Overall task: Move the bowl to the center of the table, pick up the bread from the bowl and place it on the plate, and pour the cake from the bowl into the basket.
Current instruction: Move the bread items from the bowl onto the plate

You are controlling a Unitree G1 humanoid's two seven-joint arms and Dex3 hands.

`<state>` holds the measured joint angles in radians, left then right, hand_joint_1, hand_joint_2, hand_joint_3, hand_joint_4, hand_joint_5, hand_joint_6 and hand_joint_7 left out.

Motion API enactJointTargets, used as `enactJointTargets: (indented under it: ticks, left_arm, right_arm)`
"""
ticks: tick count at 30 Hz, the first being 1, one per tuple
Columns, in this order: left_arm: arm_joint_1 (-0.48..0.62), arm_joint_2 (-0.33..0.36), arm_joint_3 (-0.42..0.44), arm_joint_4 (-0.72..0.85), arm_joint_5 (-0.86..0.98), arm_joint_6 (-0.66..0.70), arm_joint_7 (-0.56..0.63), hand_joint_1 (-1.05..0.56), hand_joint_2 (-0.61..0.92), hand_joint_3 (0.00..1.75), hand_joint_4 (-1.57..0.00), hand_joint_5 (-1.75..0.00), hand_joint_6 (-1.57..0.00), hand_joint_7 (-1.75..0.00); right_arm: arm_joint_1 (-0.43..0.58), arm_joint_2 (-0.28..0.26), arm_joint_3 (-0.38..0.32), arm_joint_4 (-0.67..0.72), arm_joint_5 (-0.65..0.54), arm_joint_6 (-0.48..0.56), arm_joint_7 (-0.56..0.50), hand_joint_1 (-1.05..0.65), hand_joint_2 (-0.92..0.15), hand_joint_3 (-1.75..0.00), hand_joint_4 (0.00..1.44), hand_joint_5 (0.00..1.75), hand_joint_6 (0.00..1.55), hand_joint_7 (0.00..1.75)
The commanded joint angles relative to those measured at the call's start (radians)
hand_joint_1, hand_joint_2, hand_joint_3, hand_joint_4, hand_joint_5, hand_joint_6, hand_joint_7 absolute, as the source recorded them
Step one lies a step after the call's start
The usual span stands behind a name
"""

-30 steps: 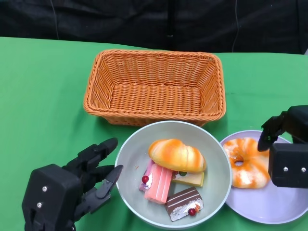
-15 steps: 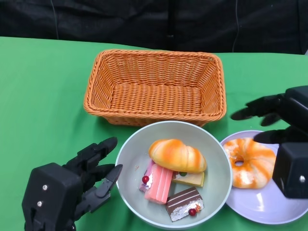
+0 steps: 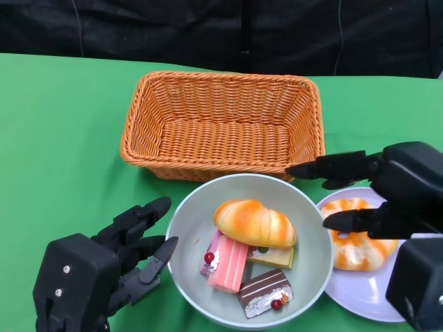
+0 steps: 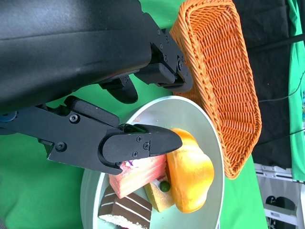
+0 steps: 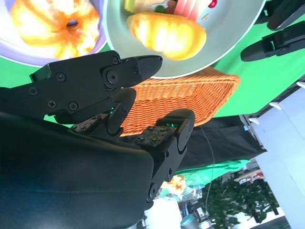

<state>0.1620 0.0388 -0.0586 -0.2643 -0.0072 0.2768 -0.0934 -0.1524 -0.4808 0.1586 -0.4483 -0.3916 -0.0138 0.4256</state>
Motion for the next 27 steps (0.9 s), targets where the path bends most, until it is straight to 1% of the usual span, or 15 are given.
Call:
enactJointTargets:
  ticks: [1,3,7,9,11,13,15,17,20,21,22,23,25,27]
  left_arm:
    - [-0.006,0.012,-0.002,0.001,-0.001,-0.009,-0.008,-0.54,0.92,0.45,-0.25,-0.67,-0.49,0.0]
    - [-0.005,0.011,-0.003,0.002,0.0,-0.013,-0.006,-0.55,0.92,0.46,-0.25,-0.67,-0.48,0.0]
    - [-0.001,0.009,-0.004,0.015,-0.003,-0.034,-0.005,-0.55,0.92,0.45,-0.26,-0.68,-0.48,0.0]
    - [0.0,0.008,-0.005,0.022,-0.002,-0.042,-0.005,-0.55,0.92,0.45,-0.26,-0.68,-0.48,0.0]
    - [0.001,0.007,-0.012,0.028,0.001,-0.053,-0.004,-0.55,0.92,0.45,-0.26,-0.68,-0.47,0.0]
    - [0.002,0.005,-0.017,0.029,0.001,-0.056,-0.005,-0.54,0.92,0.45,-0.25,-0.69,-0.48,-0.01]
    - [0.002,0.003,-0.02,0.028,0.0,-0.058,-0.004,-0.54,0.92,0.46,-0.24,-0.69,-0.49,-0.01]
    - [0.002,0.004,-0.022,0.033,0.002,-0.067,-0.004,-0.53,0.92,0.46,-0.24,-0.69,-0.49,-0.01]
    - [0.002,0.004,-0.023,0.035,0.002,-0.072,-0.005,-0.53,0.92,0.47,-0.23,-0.7,-0.49,-0.01]
    - [0.001,0.001,-0.024,0.036,0.002,-0.071,-0.002,-0.53,0.92,0.47,-0.23,-0.7,-0.49,-0.01]
    - [0.001,-0.001,-0.025,0.035,0.002,-0.069,-0.001,-0.53,0.92,0.47,-0.23,-0.7,-0.49,-0.01]
    - [0.001,-0.002,-0.026,0.033,0.001,-0.067,-0.001,-0.53,0.92,0.47,-0.23,-0.71,-0.49,-0.01]
    - [0.001,-0.003,-0.027,0.031,0.002,-0.064,0.0,-0.52,0.92,0.47,-0.23,-0.71,-0.49,-0.01]
    - [0.0,-0.001,-0.029,0.034,0.005,-0.066,0.001,-0.52,0.92,0.47,-0.22,-0.72,-0.49,-0.01]
  right_arm:
    - [0.003,0.024,0.059,0.026,-0.029,-0.039,-0.015,-0.48,-0.92,-0.1,0.72,0.18,0.56,0.01]
    - [0.002,0.034,0.084,0.043,-0.048,-0.052,-0.021,-0.48,-0.92,-0.1,0.71,0.18,0.55,0.0]
    - [-0.005,0.072,0.147,0.097,-0.099,-0.078,-0.047,-0.48,-0.92,-0.05,0.68,0.2,0.57,0.01]
    - [-0.006,0.082,0.159,0.115,-0.111,-0.088,-0.055,-0.47,-0.92,-0.04,0.68,0.21,0.57,0.01]
    - [-0.011,0.099,0.18,0.163,-0.127,-0.11,-0.078,-0.47,-0.92,-0.03,0.68,0.22,0.58,0.01]
    - [-0.019,0.123,0.2,0.222,-0.139,-0.131,-0.105,-0.46,-0.91,-0.02,0.63,0.2,0.58,0.01]
    - [-0.024,0.138,0.209,0.257,-0.145,-0.142,-0.123,-0.45,-0.91,-0.01,0.59,0.18,0.57,0.01]
    - [-0.033,0.153,0.218,0.315,-0.167,-0.17,-0.166,-0.45,-0.9,-0.01,0.56,0.17,0.54,0.0]
    - [-0.039,0.162,0.221,0.348,-0.179,-0.193,-0.19,-0.45,-0.9,0.0,0.53,0.16,0.52,0.0]
    - [-0.048,0.164,0.224,0.381,-0.195,-0.21,-0.218,-0.45,-0.9,0.0,0.53,0.17,0.52,0.0]
    - [-0.056,0.165,0.227,0.41,-0.212,-0.228,-0.247,-0.48,-0.91,-0.01,0.43,0.12,0.45,0.0]
    - [-0.062,0.167,0.23,0.432,-0.226,-0.243,-0.271,-0.5,-0.92,-0.02,0.38,0.09,0.42,0.0]
    - [-0.067,0.169,0.234,0.453,-0.24,-0.261,-0.299,-0.52,-0.92,-0.02,0.3,0.06,0.36,0.0]
    - [-0.072,0.169,0.238,0.464,-0.251,-0.271,-0.316,-0.53,-0.92,-0.02,0.28,0.05,0.35,0.0]
